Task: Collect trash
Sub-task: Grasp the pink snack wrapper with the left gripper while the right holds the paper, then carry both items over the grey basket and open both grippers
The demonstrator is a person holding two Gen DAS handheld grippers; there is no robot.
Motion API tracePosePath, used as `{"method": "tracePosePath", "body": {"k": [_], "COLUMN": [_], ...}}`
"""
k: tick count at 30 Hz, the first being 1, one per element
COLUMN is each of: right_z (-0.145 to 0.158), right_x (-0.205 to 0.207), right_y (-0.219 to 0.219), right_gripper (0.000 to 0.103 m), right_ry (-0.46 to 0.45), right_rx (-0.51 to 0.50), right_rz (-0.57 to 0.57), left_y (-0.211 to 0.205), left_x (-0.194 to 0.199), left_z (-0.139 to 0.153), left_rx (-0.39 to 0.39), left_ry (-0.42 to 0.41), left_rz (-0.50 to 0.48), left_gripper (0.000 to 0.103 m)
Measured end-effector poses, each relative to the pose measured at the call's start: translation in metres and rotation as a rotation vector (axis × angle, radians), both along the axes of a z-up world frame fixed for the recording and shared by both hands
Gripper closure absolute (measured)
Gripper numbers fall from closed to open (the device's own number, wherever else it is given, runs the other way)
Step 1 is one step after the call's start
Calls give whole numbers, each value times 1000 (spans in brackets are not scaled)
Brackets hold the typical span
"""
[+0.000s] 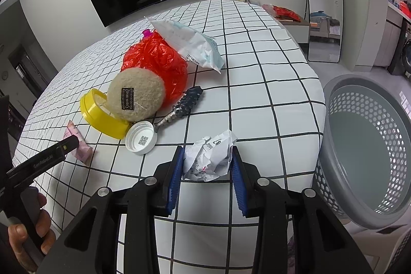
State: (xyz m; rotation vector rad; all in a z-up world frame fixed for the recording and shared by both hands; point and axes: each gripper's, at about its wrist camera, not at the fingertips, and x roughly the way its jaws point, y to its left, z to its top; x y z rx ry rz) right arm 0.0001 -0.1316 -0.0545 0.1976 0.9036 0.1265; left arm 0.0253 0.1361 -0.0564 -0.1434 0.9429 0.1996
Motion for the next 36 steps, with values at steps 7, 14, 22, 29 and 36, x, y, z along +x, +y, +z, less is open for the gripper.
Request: {"method": "tracePosePath", "body": {"k": [7,14,22,29,36], "right_z": [1,1,2,4,20], "right_x": [0,0,-4,-8,-19], "right_y": [-5,-9,-12,-16,-26], "right_gripper": [68,68,68,68,68], "right_ry": [-4,-6,-11,-17,-46], "right_rx": [8,16,22,25,17], "right_rz": [-10,-19,-26,-34,-50], "left_y": [-1,-3,-12,-16,-38], "left_x": [10,10,3,-9,-23], "left_z": [-11,-14,-7,9,45], "left_rx": [2,0,-1,1,28], "left_ry": [29,23,2,-44,-126], "left_rz": [25,2,-86,-121,-186], "left_gripper": [6,22,71,80,80]}}
